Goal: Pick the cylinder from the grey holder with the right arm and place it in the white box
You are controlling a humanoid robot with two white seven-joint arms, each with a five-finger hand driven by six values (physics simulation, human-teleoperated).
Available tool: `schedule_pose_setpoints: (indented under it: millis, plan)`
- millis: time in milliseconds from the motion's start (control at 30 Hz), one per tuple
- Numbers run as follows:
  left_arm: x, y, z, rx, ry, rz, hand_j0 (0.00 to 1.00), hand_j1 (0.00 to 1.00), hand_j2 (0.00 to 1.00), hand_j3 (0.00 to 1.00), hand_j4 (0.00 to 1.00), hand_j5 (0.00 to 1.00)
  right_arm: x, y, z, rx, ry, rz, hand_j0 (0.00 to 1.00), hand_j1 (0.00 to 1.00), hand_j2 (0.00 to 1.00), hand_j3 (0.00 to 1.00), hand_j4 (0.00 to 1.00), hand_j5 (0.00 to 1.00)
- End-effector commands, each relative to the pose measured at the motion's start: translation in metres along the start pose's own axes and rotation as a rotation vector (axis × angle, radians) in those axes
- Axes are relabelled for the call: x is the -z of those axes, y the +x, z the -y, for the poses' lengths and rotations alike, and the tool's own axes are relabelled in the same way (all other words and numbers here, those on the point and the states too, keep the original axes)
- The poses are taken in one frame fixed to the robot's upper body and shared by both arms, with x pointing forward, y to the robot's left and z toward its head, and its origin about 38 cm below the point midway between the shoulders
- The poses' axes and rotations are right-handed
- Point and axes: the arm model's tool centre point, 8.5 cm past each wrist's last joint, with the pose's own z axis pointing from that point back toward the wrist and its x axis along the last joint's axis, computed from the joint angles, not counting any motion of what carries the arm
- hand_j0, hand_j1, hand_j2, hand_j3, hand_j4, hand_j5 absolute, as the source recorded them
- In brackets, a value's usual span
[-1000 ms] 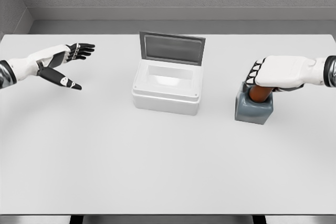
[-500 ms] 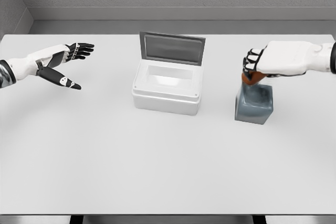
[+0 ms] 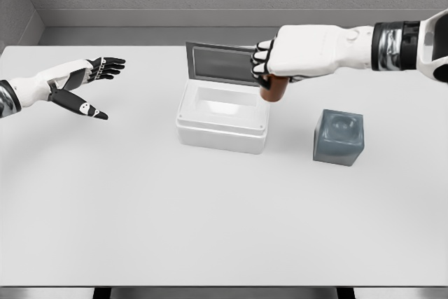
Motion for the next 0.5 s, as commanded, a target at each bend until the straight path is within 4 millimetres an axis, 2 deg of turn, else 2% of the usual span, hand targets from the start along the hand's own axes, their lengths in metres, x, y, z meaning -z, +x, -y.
schedule_pose_setpoints:
  millis: [0, 33, 133, 267, 467]
  plan:
    - [0.0, 0.001, -0.001, -0.005, 0.003, 0.004, 1.0, 1.0, 1.0, 1.0, 1.0, 1.0, 0.016, 0.008, 0.003, 0.009, -0.018, 0.042, 0.12, 0.12, 0.12, 0.12, 0.12, 0.12]
    - [0.0, 0.001, -0.001, -0.005, 0.003, 0.004, 1.0, 1.0, 1.0, 1.0, 1.0, 1.0, 0.023, 0.012, 0.003, 0.004, -0.012, 0.059, 0.12, 0.12, 0.12, 0.12, 0.12, 0.12]
    - [0.0, 0.001, -0.001, -0.005, 0.003, 0.004, 1.0, 1.0, 1.0, 1.0, 1.0, 1.0, 0.022, 0.009, 0.008, -0.004, -0.016, 0.053, 0.12, 0.12, 0.12, 0.12, 0.12, 0.12]
    - [0.0, 0.001, -0.001, -0.005, 0.003, 0.004, 1.0, 1.0, 1.0, 1.0, 1.0, 1.0, 0.026, 0.011, 0.001, 0.005, 0.002, 0.064, 0.12, 0.12, 0.12, 0.12, 0.12, 0.12]
    - [0.0, 0.001, -0.001, -0.005, 0.004, 0.004, 1.0, 1.0, 1.0, 1.0, 1.0, 1.0, 0.037, 0.003, -0.009, 0.041, 0.023, 0.055, 0.12, 0.12, 0.12, 0.12, 0.12, 0.12]
